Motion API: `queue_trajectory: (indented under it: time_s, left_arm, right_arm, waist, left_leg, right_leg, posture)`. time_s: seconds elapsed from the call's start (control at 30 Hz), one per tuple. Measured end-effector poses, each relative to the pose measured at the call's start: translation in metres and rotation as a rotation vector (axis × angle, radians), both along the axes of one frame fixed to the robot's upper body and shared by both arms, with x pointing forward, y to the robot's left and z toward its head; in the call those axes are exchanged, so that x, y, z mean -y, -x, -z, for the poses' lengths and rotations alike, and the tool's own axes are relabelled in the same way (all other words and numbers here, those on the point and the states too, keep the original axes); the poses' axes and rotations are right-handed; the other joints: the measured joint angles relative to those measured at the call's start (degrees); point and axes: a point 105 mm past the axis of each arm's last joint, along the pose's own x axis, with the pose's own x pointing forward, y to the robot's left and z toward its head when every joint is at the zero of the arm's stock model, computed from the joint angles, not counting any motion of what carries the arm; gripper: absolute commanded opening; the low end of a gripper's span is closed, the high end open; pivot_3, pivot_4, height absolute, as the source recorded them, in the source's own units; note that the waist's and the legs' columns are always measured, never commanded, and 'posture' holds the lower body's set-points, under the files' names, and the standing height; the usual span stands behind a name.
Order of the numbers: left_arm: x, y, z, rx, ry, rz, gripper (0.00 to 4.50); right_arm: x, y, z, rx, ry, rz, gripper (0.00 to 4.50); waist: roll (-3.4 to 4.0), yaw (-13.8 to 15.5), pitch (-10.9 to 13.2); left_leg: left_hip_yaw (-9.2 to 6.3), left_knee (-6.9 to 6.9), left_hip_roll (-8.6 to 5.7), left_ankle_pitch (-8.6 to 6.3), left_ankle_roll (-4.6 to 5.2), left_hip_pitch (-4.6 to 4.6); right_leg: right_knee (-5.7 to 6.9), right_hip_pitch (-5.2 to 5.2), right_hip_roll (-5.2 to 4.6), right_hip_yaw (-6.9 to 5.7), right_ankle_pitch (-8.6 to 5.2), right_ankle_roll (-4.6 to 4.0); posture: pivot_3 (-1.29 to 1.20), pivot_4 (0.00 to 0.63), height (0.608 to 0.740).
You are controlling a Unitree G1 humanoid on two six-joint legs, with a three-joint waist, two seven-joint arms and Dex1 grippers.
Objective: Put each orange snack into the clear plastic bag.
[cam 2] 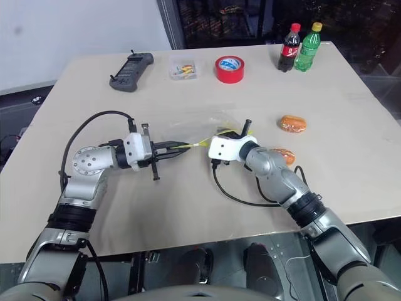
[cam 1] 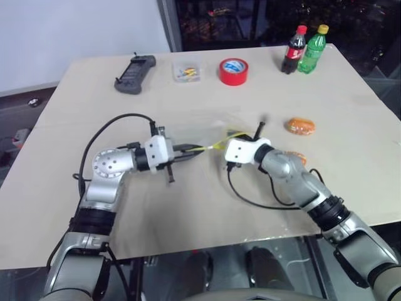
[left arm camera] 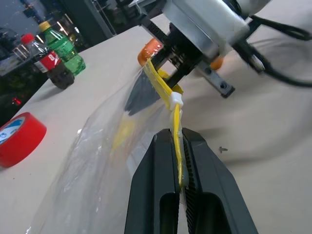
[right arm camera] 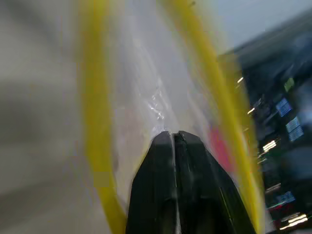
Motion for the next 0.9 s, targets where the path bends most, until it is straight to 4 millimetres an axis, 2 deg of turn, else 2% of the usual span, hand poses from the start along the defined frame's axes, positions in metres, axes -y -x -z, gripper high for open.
queue_trajectory:
  time_s: [0.23, 0.37, 0.47, 0.57, 0.67, 0.9]
  left_arm:
    - [0.001, -0.003, -0.001, 0.0, 0.032, -0.028, 0.0]
    - [0.003, -0.008, 0.002, -0.045, 0.075, -0.067, 0.0]
    - [-0.001, -0.012, 0.001, -0.067, 0.1, -0.106, 0.0]
    - [-0.003, -0.015, -0.002, -0.074, 0.13, -0.129, 0.0]
    - [-0.005, -0.018, -0.006, -0.076, 0.149, -0.138, 0.0]
    - [-0.007, -0.021, -0.008, -0.08, 0.152, -0.138, 0.0]
  right_arm:
    - [0.008, -0.005, -0.001, 0.12, 0.08, 0.003, 4.38]
    - [0.013, 0.003, -0.006, 0.054, 0.017, -0.021, 4.49]
    - [0.031, 0.018, -0.008, -0.111, -0.077, -0.025, 4.49]
    - [0.05, 0.033, -0.023, -0.263, -0.219, -0.002, 4.49]
    - [0.074, 0.049, -0.033, -0.384, -0.282, 0.027, 4.49]
    - [0.143, 0.063, -0.002, -0.614, -0.24, 0.242, 4.49]
  waist:
    - [0.0, 0.12, 0.0]
    - [-0.01, 0.21, 0.0]
    - [-0.02, 0.55, 0.01]
    - [-0.02, 1.03, 0.01]
    - [-0.03, 1.57, 0.0]
    - [-0.04, 1.98, 0.01]
  left_leg:
    - [0.0, 0.0, 0.0, 0.0, 0.0, 0.0]
    - [-0.02, 0.0, 0.02, 0.0, 0.0, -0.01]
    - [-0.04, 0.01, 0.01, -0.01, 0.01, -0.03]
    - [-0.04, 0.05, 0.03, -0.01, 0.02, 0.01]
    - [-0.1, 0.08, 0.04, -0.02, 0.03, 0.06]
    - [-0.11, 0.11, 0.01, -0.02, 0.04, 0.08]
  right_leg:
    - [0.01, 0.0, 0.0, 0.02, 0.0, 0.0]
    - [-0.02, 0.02, 0.01, 0.0, 0.0, 0.0]
    - [-0.04, 0.06, 0.0, -0.01, 0.0, 0.0]
    - [-0.03, 0.11, 0.01, -0.02, 0.0, 0.0]
    - [-0.03, 0.21, 0.01, -0.09, 0.0, 0.0]
    - [-0.04, 0.27, -0.03, -0.1, 0.0, 0.0]
  posture:
    - [0.0, 0.15, 0.74]
    - [0.0, 0.15, 0.74]
    - [0.0, 0.15, 0.74]
    - [0.0, 0.15, 0.74]
    - [0.0, 0.15, 0.74]
    - [0.0, 0.15, 0.74]
